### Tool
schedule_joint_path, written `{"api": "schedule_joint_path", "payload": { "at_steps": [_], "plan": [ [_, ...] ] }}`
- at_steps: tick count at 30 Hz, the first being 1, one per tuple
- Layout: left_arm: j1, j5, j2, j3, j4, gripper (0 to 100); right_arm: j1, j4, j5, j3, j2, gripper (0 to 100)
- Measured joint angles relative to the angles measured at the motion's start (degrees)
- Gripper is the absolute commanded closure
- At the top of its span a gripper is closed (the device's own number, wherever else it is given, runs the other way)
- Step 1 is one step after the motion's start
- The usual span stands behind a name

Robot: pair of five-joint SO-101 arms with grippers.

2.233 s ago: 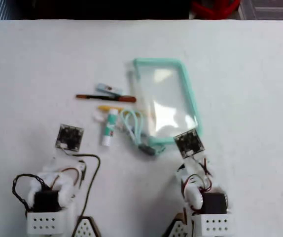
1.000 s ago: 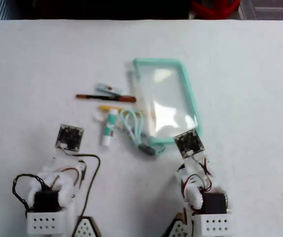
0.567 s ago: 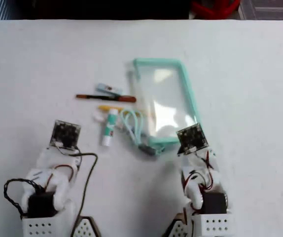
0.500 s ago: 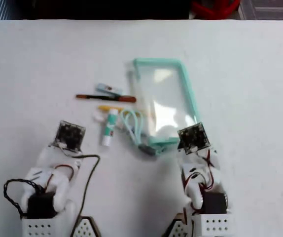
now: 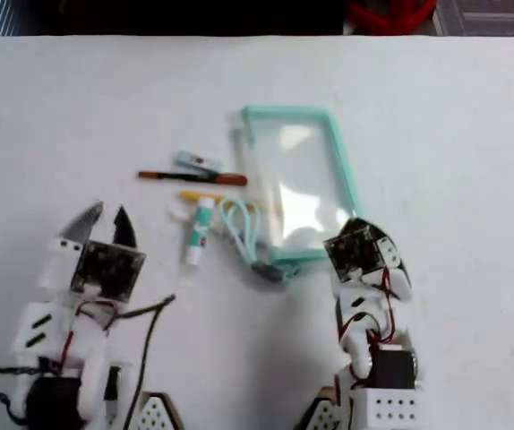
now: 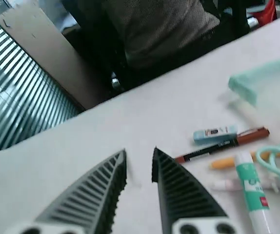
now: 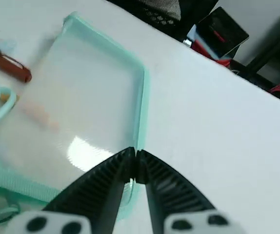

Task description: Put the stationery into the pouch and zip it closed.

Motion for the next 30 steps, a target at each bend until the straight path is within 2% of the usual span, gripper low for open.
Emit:
{"api": "schedule_joint_path", "payload": {
  "at_steps": [3, 11, 20, 25, 30],
  "plan": [
    [0.0, 1.41, -0.09, -4.13, 0.0, 89, -0.44, 0.0, -2.9, -4.48, 0.0, 98.1],
    [0.62, 13.89, -0.09, -12.92, 0.0, 89, -3.6, 0.97, -12.22, -8.44, 0.0, 98.1],
    [14.68, 15.3, 0.88, -13.45, -0.09, 88, 2.11, 3.96, -22.68, -7.74, -0.18, 98.1],
    [18.55, 17.76, 14.59, -14.51, -2.99, 77, 2.73, 3.96, -23.21, -5.89, 0.0, 98.1],
    [19.6, 22.59, 35.6, -23.03, -4.04, 76, 2.81, 3.96, -23.21, -5.89, 0.0, 98.1]
  ]
}}
